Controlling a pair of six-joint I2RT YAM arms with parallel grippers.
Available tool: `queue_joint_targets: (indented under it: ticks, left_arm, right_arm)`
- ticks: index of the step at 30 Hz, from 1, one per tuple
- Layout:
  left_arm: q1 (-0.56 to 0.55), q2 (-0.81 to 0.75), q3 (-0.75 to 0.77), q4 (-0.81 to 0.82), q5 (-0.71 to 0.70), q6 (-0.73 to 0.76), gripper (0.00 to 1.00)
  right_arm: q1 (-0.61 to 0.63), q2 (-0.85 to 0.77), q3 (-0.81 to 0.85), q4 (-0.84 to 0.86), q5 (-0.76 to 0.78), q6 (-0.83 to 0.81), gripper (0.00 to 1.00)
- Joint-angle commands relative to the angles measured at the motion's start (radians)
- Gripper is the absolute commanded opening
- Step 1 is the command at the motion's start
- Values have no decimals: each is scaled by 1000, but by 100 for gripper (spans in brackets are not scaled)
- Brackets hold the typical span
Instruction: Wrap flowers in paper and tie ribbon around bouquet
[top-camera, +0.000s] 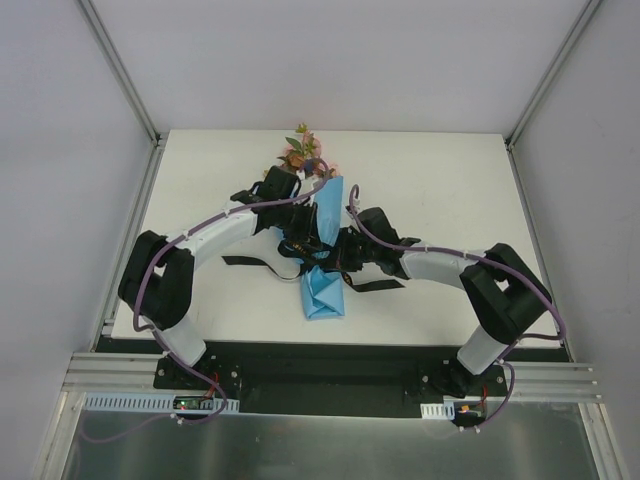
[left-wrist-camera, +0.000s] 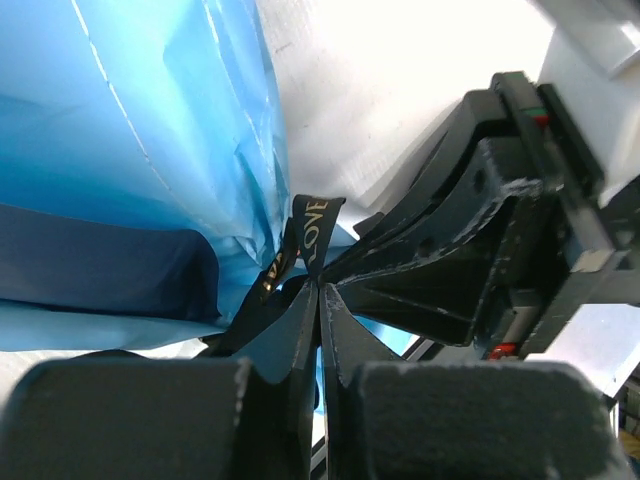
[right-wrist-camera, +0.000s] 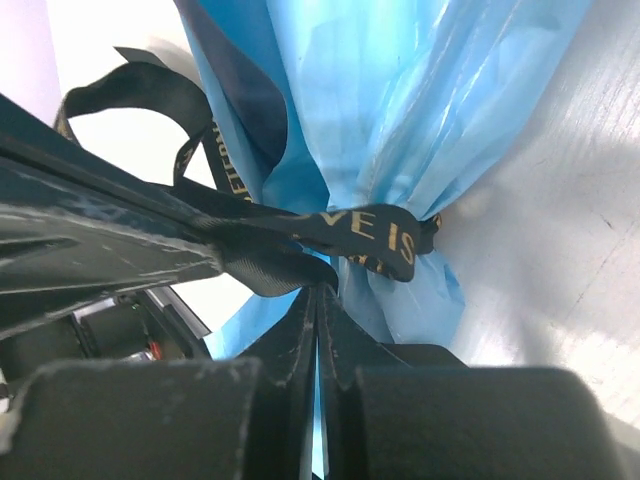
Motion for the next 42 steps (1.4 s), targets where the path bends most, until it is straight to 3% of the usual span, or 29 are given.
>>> queue_joint_targets:
  ticks: [1,19,29,32,35,42]
  left_arm:
    - [-6,-29,-45,31,43,-28,0]
    - [-6,-112,-135,83,54,-56,0]
    - [-6,-97,-174,112,49,-90,0]
    - [-6,-94,-184,112,51,-91,0]
    - [-6,-97,-193,115,54,-94,0]
    - [-6,-106,-204,124,51,-97,0]
  right_arm:
    - [-11,-10,-25,110,36,148,1]
    - [-28,33,-42,266,101,477,6]
    - [2,102,-59,362,168,546,8]
    - [0,93,-62,362,154,503,12]
    - [0,59,-63,285,151,431,27]
    - [2,-40,-123,167,157,365,42]
